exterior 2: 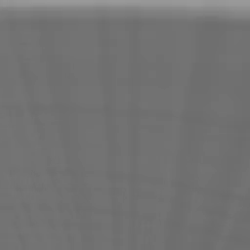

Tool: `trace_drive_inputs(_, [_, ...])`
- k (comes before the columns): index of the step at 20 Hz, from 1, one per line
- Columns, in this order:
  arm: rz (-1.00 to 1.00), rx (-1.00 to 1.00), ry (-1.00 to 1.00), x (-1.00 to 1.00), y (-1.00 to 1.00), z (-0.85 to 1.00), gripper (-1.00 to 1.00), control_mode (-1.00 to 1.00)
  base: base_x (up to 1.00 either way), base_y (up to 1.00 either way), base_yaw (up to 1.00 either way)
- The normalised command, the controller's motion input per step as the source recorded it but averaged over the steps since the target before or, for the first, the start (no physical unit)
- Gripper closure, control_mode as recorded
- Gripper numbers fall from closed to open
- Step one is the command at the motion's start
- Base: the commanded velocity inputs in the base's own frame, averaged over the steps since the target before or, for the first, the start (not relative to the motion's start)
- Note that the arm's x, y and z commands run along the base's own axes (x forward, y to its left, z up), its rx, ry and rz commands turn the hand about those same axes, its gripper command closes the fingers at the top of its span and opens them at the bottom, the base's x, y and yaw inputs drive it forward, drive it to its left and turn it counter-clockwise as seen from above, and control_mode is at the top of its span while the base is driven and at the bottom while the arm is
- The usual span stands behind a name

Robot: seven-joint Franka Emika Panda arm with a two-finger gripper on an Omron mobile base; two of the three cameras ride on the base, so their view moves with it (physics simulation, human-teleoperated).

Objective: Take the fish out of the fridge, briefly rinse it in the sink, and place it on the tray next to the sink.

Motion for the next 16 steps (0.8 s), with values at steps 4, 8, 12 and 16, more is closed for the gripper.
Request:
trace_drive_inputs(4, [0.0,0.0,0.0,0.0,0.0,0.0,1.0,1.0,0.0,0.04,1.0])
trace_drive_inputs(8, [0.0,0.0,0.0,0.0,0.0,0.0,1.0,1.0,0.0,0.06,1.0])
trace_drive_inputs(12, [0.0,0.0,0.0,0.0,0.0,0.0,1.0,1.0,0.0,0.06,1.0])
trace_drive_inputs(16, [0.0,0.0,0.0,0.0,0.0,0.0,1.0,1.0,0.0,0.07,0.98])
